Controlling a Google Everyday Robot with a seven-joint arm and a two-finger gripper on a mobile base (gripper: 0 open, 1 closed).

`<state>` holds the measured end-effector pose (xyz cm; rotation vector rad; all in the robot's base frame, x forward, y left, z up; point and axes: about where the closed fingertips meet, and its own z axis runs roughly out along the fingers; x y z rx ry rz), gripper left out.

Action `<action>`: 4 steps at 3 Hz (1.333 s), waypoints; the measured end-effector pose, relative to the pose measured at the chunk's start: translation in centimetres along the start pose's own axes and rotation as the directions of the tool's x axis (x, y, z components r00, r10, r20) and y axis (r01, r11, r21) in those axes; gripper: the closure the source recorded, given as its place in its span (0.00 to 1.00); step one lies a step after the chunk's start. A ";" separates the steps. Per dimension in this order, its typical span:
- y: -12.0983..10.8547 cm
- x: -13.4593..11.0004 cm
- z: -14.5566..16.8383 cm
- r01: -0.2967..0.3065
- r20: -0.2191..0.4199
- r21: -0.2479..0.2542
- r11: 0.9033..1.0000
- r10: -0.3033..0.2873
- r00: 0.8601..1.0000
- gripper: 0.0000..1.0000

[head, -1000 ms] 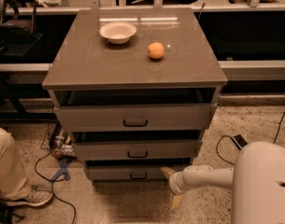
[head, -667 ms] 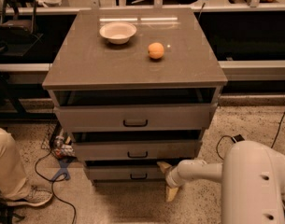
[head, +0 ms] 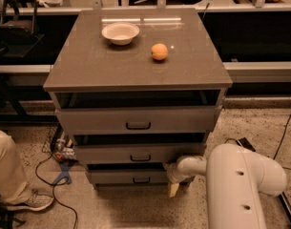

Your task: Open bottom drawer

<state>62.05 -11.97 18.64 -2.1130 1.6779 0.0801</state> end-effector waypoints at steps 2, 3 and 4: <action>1.5 3.4 2.6 -0.085 -0.072 -0.036 0.996 0.082 0.994 0.50; 1.4 3.5 2.3 -0.088 -0.076 -0.036 0.995 0.085 0.994 0.72; 1.3 3.3 2.0 -0.088 -0.076 -0.036 0.995 0.085 0.993 0.96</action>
Offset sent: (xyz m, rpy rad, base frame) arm -0.0083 -0.0476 -0.0605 -0.0993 0.0924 -0.1584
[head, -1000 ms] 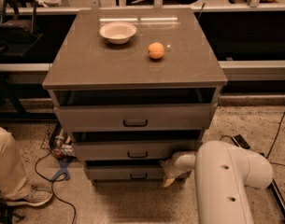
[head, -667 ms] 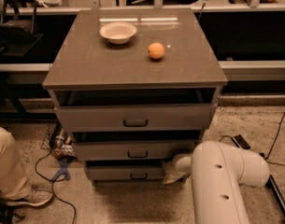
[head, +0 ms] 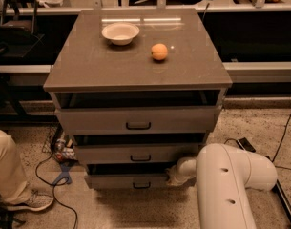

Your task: Open bottom drawer

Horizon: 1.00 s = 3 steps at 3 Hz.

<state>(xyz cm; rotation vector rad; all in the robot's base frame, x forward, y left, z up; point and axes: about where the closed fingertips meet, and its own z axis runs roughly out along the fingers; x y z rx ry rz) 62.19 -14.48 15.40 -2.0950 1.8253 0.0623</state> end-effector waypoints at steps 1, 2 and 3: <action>-0.1 -0.1 -0.2 0.000 0.000 0.000 1.000 0.000 1.000 1.00; 0.8 0.6 -0.8 -0.023 -0.006 0.011 1.000 0.023 1.000 1.00; 0.8 0.5 -0.8 -0.023 -0.006 0.011 1.000 0.023 1.000 0.84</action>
Offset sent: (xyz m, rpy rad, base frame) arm -0.1742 -0.1553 0.0435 0.0002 -0.0732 -0.4523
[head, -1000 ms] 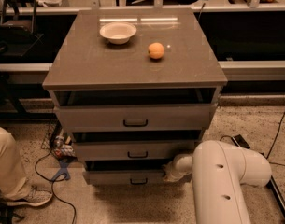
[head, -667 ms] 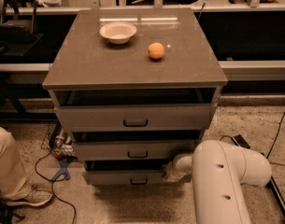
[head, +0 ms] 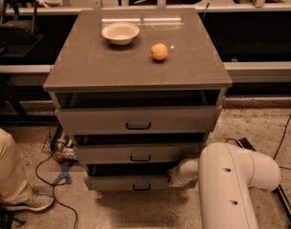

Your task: Open bottom drawer

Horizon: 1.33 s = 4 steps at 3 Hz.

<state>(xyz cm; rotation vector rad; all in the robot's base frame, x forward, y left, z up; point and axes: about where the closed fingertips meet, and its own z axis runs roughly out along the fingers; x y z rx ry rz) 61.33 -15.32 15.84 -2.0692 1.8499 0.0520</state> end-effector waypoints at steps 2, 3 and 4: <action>0.4 -0.2 0.3 0.000 0.003 -0.007 1.000 0.000 1.000 0.30; 0.6 -0.2 0.5 0.000 0.004 -0.010 1.000 0.000 1.000 0.07; 0.7 -0.3 0.5 0.000 0.004 -0.011 1.000 0.000 1.000 0.00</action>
Offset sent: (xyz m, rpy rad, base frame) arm -0.0013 0.0008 -0.0013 0.0006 0.0024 0.0010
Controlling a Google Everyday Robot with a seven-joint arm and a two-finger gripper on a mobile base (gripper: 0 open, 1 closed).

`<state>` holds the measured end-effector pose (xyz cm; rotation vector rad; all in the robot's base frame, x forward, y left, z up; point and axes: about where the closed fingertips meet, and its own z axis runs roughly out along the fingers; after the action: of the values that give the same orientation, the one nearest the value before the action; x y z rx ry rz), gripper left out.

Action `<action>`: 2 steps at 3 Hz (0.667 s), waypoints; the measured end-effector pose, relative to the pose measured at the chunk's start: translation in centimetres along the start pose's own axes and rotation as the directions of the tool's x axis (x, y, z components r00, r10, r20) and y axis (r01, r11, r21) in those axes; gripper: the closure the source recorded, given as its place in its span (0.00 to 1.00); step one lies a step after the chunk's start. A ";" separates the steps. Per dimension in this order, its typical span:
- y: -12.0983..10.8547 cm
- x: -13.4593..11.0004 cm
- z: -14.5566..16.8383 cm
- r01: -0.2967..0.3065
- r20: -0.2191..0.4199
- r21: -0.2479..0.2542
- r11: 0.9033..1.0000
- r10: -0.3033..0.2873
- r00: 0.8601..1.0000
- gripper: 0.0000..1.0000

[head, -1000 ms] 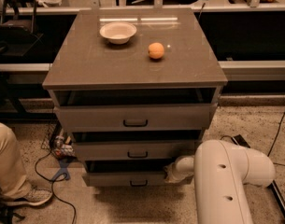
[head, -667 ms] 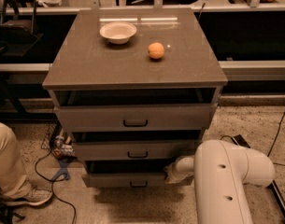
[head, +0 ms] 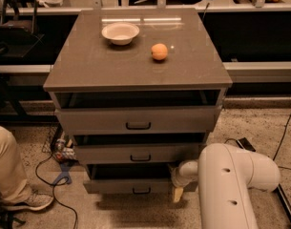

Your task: Open bottom drawer

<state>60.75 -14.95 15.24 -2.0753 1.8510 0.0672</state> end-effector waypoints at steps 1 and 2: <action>0.0 0.0 0.0 0.000 0.000 0.000 1.000 0.000 1.000 0.00; 1.7 1.2 -0.6 -0.065 -0.024 -0.057 0.996 0.064 0.998 0.00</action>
Offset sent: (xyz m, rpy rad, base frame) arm -0.0383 -0.0368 0.0018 -0.0432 0.1752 -0.1269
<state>59.09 -16.37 15.10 -2.0622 1.9512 0.1165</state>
